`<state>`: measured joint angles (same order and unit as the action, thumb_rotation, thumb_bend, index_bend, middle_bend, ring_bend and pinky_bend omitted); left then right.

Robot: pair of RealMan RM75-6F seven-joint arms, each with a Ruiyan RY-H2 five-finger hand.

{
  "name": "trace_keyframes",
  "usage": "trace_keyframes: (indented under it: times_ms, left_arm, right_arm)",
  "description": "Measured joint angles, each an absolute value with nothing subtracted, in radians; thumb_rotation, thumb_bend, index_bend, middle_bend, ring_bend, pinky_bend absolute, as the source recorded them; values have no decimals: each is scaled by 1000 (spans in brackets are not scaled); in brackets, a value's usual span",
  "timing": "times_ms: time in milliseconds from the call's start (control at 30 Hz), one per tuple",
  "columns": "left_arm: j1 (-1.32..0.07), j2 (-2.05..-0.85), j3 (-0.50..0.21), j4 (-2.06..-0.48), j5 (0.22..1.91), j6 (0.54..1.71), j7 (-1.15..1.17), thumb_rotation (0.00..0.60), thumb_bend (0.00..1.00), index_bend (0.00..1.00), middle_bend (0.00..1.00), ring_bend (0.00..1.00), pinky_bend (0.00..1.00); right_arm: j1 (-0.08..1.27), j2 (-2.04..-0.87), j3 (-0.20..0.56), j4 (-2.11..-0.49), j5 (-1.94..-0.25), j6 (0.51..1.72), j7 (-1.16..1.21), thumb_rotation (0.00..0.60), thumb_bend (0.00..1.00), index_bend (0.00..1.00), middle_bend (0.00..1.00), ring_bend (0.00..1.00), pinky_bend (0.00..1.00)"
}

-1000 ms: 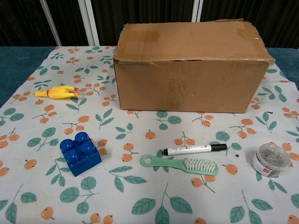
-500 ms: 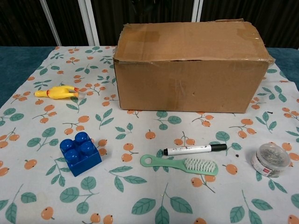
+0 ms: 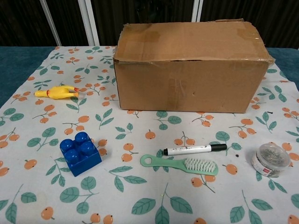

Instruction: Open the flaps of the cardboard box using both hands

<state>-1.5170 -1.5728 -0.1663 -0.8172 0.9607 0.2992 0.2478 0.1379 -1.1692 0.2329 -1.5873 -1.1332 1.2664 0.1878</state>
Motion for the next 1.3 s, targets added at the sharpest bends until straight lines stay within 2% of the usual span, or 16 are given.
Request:
trace_keyframes:
  times_ms: [200,500,933,1300]
  left_arm:
    - [-1531,-1579,-162,-810,956,264,221,600,738,151,370,312,380]
    - [-1535,-1541,-163,-857,976,253,184,600,779,213,470,426,465]
    - [-1532,-1431,-171,-989,992,278,148,600,790,225,476,430,466]
    - [-1520,-1308,-201,-1163,982,303,99,600,790,225,473,430,466]
  right_arm:
    - [139,-1170,233,-1586,-1134,1266,188,600,221,0,0,0,209]
    - [139,-1171,232,-1585,-1137,1268,187,600,232,0,0,0,209]
    - [139,-1174,229,-1586,-1146,1273,184,600,245,0,0,0,209]
    - [141,-1177,228,-1581,-1150,1273,186,600,248,0,0,0,209]
